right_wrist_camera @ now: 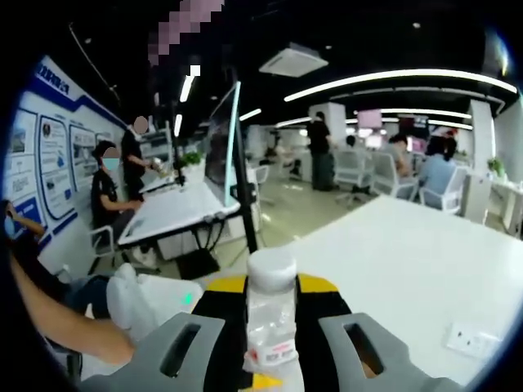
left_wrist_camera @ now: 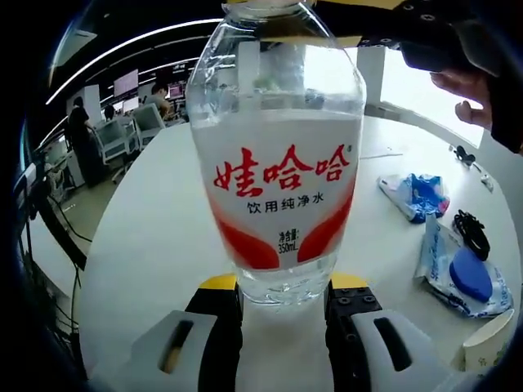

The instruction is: Arrange the tabletop items into an orderly group along one side of the table until the central work area is clear of visible clutter.

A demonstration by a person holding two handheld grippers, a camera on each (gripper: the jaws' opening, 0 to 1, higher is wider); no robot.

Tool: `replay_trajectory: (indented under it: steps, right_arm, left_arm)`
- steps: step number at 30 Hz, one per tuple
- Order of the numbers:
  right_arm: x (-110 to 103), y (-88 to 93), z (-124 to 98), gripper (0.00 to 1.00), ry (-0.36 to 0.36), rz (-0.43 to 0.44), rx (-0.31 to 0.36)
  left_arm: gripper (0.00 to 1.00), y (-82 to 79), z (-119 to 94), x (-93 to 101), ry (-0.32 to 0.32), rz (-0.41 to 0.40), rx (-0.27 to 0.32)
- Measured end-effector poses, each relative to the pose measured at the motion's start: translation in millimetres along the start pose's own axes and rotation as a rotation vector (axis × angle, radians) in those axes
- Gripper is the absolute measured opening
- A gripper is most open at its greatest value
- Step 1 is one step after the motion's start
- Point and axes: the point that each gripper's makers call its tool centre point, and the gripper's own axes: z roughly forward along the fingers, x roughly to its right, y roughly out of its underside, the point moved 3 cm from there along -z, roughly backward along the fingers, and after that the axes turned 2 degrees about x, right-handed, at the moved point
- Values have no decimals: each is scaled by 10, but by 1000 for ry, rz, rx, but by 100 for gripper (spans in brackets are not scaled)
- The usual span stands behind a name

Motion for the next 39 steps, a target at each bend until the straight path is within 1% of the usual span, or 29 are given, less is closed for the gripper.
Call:
replay_trajectory:
  steps: [5, 10, 17, 25, 32, 33, 34, 37, 39]
  right_arm:
    - [13, 13, 38, 16, -2, -8, -1]
    - [37, 18, 75, 16, -1, 2, 1]
    - [37, 49, 131, 16, -6, 3, -7]
    - [38, 40, 154, 17, -7, 20, 2]
    - [97, 60, 166, 17, 3, 21, -11]
    - [88, 59, 165, 17, -2, 25, -9]
    - [86, 59, 166, 18, -3, 24, -9]
    - [86, 59, 178, 18, 3, 18, -12]
    - [82, 58, 178, 18, 2, 14, -15]
  left_arm:
    - [37, 0, 44, -30, -1, -5, -3]
    - [37, 2, 78, -79, -8, -8, -5]
    - [37, 37, 96, -125, -14, -9, -21]
    - [37, 37, 102, -173, -22, -4, -13]
    - [38, 42, 110, -168, -40, 5, -8]
    - [38, 38, 111, -168, -44, -2, -8]
    - [38, 33, 108, -164, -48, -30, -4]
    - [38, 26, 111, -170, -53, -41, 1]
    - [41, -2, 117, -141, -41, -120, 34]
